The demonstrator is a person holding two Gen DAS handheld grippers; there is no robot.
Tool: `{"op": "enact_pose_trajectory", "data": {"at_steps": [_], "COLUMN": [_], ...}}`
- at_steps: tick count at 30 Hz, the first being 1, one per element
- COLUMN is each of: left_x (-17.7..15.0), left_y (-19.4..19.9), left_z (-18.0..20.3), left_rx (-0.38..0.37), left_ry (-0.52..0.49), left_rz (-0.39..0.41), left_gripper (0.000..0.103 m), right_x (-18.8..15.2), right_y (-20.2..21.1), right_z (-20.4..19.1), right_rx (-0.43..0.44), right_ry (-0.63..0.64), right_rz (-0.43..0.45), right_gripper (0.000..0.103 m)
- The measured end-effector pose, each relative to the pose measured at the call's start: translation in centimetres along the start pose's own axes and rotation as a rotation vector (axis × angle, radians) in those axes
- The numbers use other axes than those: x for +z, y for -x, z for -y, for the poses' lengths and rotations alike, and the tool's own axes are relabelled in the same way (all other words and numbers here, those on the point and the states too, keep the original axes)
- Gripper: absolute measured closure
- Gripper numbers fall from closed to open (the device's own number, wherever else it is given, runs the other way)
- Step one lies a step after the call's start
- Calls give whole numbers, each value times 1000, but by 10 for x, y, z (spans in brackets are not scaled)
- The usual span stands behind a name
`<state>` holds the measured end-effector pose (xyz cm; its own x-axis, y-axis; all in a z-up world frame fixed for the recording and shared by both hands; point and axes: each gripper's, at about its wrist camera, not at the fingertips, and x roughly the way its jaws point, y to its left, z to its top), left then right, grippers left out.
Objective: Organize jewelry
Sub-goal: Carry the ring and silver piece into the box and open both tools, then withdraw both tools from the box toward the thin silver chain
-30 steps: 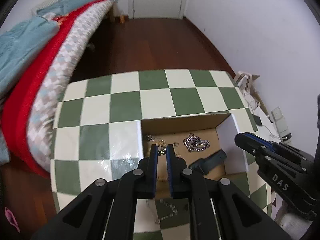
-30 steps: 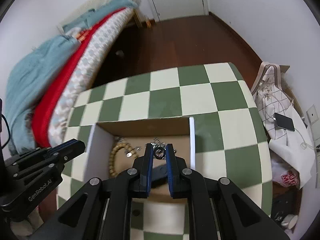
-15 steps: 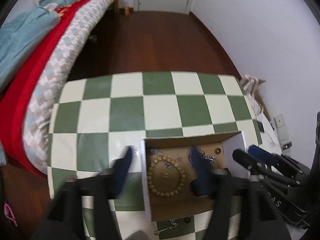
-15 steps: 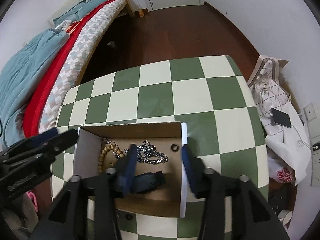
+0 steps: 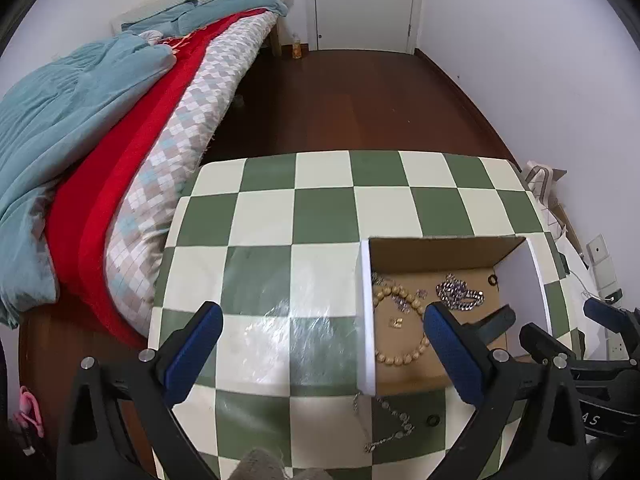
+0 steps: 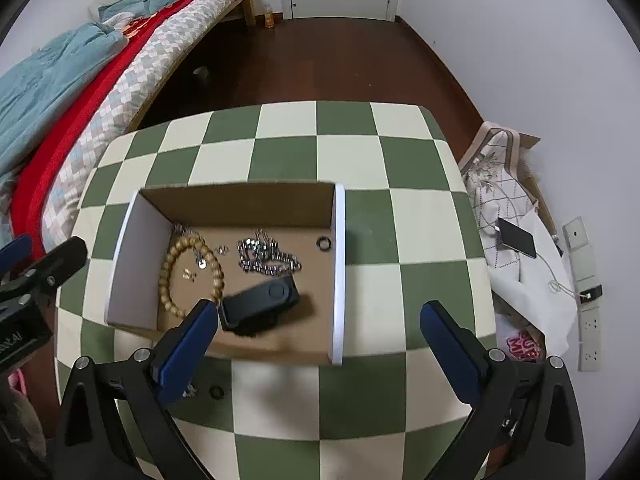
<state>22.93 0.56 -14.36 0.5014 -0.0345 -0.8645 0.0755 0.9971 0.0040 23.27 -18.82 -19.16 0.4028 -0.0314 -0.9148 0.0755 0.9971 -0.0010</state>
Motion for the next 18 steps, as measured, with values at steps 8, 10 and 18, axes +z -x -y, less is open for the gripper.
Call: {"op": "enact_pose_trajectory", "data": {"at_steps": [8, 10, 18], "left_x": [-23, -27, -44], "left_y": [25, 31, 71], "left_z": [-4, -5, -9], "left_rx": [26, 30, 71], "left_ry": [-10, -7, 13], "left_rz": [53, 67, 153], "left_gripper": [0, 0, 0], "right_x": [-26, -29, -43], "right_y": [24, 33, 80], "right_z": [-4, -6, -10], "right_rx": [-24, -28, -46], "right_ry": [8, 14, 14], "right_rz": [45, 62, 169], "right_gripper": [0, 0, 0]}}
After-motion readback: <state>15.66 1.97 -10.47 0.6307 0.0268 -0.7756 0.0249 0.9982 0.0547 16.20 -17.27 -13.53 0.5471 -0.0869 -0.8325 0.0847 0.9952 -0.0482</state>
